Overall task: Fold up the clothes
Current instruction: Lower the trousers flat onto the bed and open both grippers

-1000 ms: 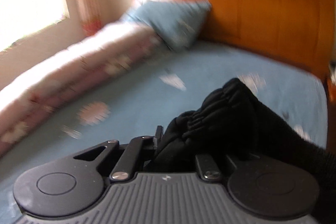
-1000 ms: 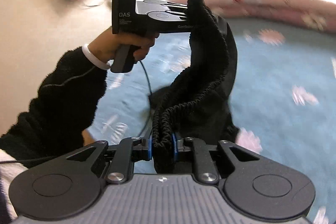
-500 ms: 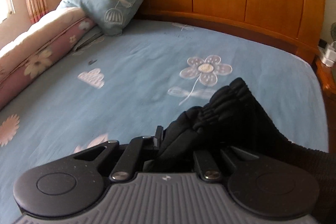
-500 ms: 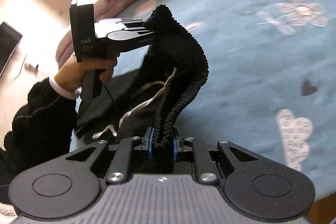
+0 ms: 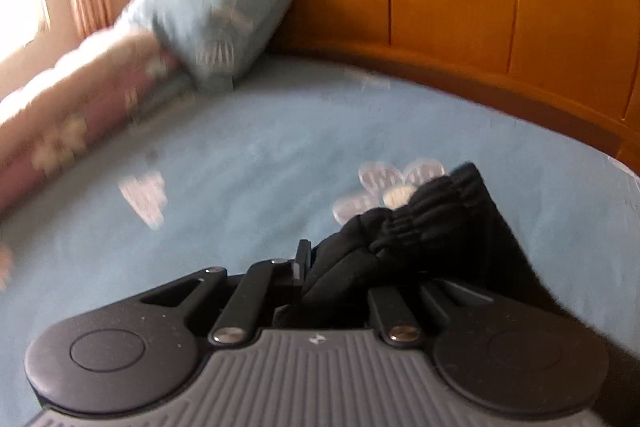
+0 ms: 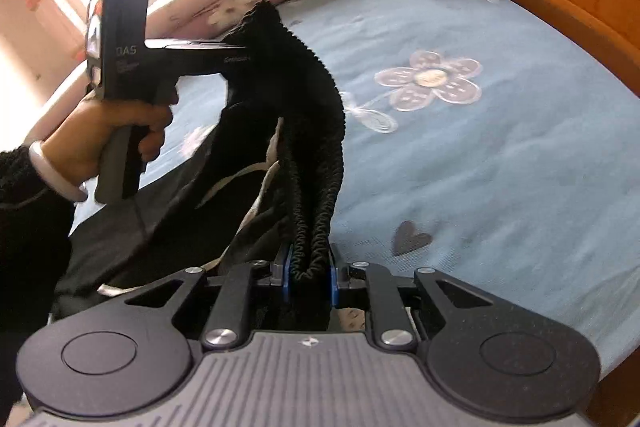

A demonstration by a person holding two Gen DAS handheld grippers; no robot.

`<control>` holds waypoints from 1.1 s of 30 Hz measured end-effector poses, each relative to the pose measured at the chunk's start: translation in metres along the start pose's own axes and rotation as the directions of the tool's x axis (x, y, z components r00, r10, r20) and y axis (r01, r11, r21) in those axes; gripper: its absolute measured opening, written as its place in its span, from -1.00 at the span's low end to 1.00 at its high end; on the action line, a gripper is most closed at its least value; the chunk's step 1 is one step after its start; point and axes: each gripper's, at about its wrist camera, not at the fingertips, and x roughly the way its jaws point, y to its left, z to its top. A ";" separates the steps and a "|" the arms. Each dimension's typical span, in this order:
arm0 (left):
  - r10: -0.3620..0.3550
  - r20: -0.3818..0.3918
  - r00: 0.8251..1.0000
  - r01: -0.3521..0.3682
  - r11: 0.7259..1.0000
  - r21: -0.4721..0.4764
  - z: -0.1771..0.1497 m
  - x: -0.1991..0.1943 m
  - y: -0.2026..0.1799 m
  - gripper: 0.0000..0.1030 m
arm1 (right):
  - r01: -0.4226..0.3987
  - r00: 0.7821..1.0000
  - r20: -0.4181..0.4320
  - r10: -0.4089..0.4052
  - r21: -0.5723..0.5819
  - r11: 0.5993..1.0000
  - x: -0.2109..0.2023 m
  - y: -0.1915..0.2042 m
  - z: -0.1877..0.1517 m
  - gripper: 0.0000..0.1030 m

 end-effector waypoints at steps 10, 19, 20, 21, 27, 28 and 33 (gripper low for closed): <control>0.035 -0.108 0.994 -0.032 0.999 0.031 -0.039 -0.002 -0.004 -0.04 | 0.124 0.989 -0.091 -0.118 0.066 0.990 0.050 -0.042 -0.025 -0.59; 0.043 -0.143 0.989 -0.014 0.981 0.193 -0.054 -0.040 0.002 0.35 | 0.123 0.986 -0.131 -0.108 0.110 0.986 0.058 -0.074 -0.037 -0.06; 0.045 -0.148 0.988 -0.014 0.980 0.201 -0.055 -0.039 0.001 0.35 | 0.117 0.987 -0.124 -0.102 0.116 0.986 0.055 -0.076 -0.038 0.00; 0.049 -0.148 0.988 -0.017 0.977 0.212 -0.056 -0.039 -0.001 0.35 | 0.119 0.988 -0.115 -0.106 0.111 0.987 0.051 -0.075 -0.040 0.05; 0.112 -0.053 0.992 -0.085 0.927 0.366 -0.062 -0.048 -0.024 0.35 | 0.130 0.990 -0.057 -0.127 0.046 0.990 0.028 -0.063 -0.050 0.26; 0.097 -0.047 0.994 -0.072 0.924 0.375 -0.062 -0.052 -0.026 0.35 | 0.124 0.991 -0.051 -0.122 0.034 0.992 0.026 -0.061 -0.051 0.30; 0.115 -0.037 0.993 -0.097 0.940 0.326 -0.070 -0.078 -0.017 0.35 | 0.124 0.992 -0.029 -0.125 -0.030 0.992 0.029 -0.049 -0.051 0.33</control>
